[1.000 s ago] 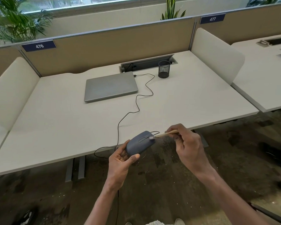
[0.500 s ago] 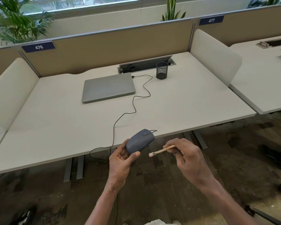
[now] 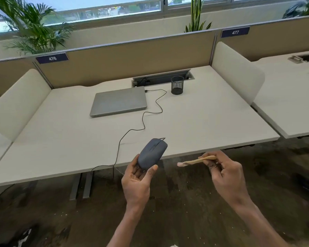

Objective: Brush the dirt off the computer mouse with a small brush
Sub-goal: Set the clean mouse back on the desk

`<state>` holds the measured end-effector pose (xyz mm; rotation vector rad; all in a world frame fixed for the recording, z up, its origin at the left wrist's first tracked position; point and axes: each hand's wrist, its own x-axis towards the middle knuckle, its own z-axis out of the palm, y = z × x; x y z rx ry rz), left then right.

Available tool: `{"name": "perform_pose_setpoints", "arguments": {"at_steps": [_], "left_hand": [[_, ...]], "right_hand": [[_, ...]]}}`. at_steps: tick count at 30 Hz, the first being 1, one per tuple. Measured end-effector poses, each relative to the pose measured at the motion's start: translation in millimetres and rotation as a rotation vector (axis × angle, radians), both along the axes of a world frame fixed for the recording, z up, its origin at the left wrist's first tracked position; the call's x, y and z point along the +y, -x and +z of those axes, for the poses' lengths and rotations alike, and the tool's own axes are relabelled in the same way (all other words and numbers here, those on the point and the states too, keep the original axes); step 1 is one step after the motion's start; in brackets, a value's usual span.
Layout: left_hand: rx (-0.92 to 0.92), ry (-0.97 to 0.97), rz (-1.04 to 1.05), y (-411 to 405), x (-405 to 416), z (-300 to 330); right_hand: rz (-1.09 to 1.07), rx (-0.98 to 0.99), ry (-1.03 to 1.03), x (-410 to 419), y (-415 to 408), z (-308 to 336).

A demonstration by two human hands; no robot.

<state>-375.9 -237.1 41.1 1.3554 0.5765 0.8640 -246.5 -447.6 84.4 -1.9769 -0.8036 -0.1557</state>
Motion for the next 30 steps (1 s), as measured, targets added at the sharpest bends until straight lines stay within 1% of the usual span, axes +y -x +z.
{"name": "perform_pose_setpoints", "arguments": {"at_steps": [5, 13, 21, 30], "left_hand": [[-0.051, -0.019, 0.104, -25, -25, 18], [-0.005, -0.081, 0.175, -84, -39, 25], [0.014, -0.117, 0.217, -166, -23, 0], [0.036, -0.027, 0.254, -261, 17, -41]], "right_hand": [[-0.003, -0.005, -0.002, -19, -19, 4], [-0.034, -0.043, -0.015, -23, -57, 21], [-0.116, -0.089, -0.008, -7, -113, 27], [-0.151, -0.127, 0.039, 30, -199, 35]]}}
